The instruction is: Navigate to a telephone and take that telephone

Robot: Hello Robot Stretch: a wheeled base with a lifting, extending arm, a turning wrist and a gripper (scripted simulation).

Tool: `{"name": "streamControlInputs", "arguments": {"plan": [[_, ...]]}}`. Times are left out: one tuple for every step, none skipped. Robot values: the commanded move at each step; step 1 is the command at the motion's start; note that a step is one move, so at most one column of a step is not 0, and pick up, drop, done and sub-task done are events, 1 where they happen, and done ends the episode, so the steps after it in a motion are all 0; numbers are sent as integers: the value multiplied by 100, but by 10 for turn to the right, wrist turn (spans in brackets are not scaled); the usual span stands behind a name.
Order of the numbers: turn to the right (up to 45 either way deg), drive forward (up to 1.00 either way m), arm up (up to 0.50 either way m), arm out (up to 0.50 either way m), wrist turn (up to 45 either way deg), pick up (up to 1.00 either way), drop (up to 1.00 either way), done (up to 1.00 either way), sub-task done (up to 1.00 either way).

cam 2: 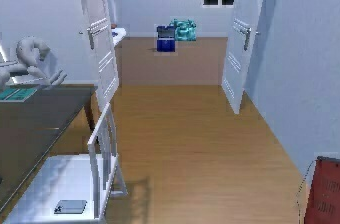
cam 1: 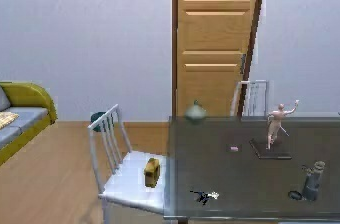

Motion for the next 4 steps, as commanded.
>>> {"name": "streamControlInputs", "arguments": {"plan": [[-270, 0, 0, 0, 0, 0, 0, 0, 0], [0, 0, 50, 0, 0, 0, 0, 0, 0], [0, 0, 6, 0, 0, 0, 0, 0, 0], [0, 0, 0, 42, 0, 0, 0, 0, 0]]}}
